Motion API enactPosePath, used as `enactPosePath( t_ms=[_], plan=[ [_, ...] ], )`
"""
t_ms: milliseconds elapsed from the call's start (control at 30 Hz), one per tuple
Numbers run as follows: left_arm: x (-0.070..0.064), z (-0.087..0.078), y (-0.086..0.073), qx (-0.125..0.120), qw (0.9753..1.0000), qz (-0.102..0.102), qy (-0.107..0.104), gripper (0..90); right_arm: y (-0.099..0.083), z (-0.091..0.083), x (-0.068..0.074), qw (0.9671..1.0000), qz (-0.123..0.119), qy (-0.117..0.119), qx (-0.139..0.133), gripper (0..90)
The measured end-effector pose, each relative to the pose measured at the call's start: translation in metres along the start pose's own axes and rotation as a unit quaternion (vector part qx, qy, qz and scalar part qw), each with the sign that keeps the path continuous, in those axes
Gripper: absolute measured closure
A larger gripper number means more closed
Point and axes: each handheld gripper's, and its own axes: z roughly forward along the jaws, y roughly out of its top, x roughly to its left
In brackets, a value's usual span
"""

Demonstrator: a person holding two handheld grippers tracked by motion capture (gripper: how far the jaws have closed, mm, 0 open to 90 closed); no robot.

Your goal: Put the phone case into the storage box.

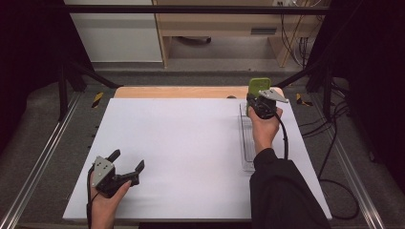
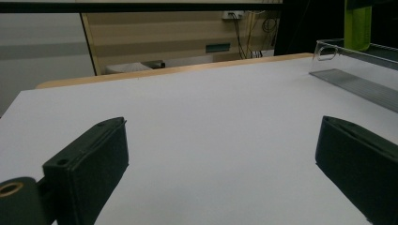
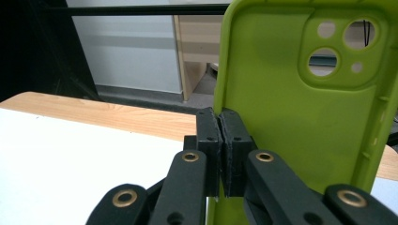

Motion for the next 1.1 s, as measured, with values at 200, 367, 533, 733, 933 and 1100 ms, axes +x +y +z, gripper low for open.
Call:
enactPosePath(
  t_ms=[200, 367, 533, 733, 933, 1100],
  plan=[
    [0.000, 0.000, 0.000, 0.000, 1.0000, 0.001, -0.001, 2.2, -0.003, 0.006, -0.001, 1.0000, 0.008, -0.004, 0.004, 88.2],
    [-0.001, 0.001, 0.000, 0.000, 1.0000, 0.001, -0.001, 2.2, -0.006, 0.009, -0.004, 0.9997, 0.024, -0.004, 0.005, 88.3],
    [0.000, 0.000, 0.000, -0.001, 1.0000, 0.000, -0.001, 2.2, -0.008, 0.011, -0.004, 0.9997, 0.022, -0.005, 0.010, 88.3],
    [0.000, 0.000, 0.000, -0.001, 1.0000, -0.001, -0.001, 2.2, -0.010, 0.014, -0.004, 0.9990, 0.043, 0.000, 0.010, 88.2],
    [0.000, 0.000, 0.000, 0.000, 1.0000, 0.000, -0.001, 2.2, -0.012, 0.017, -0.004, 0.9989, 0.043, -0.003, 0.016, 88.2],
    [0.000, 0.000, 0.000, 0.000, 1.0000, -0.001, -0.001, 2.2, -0.014, 0.018, -0.005, 0.9990, 0.040, -0.004, 0.020, 88.3]
  ],
)
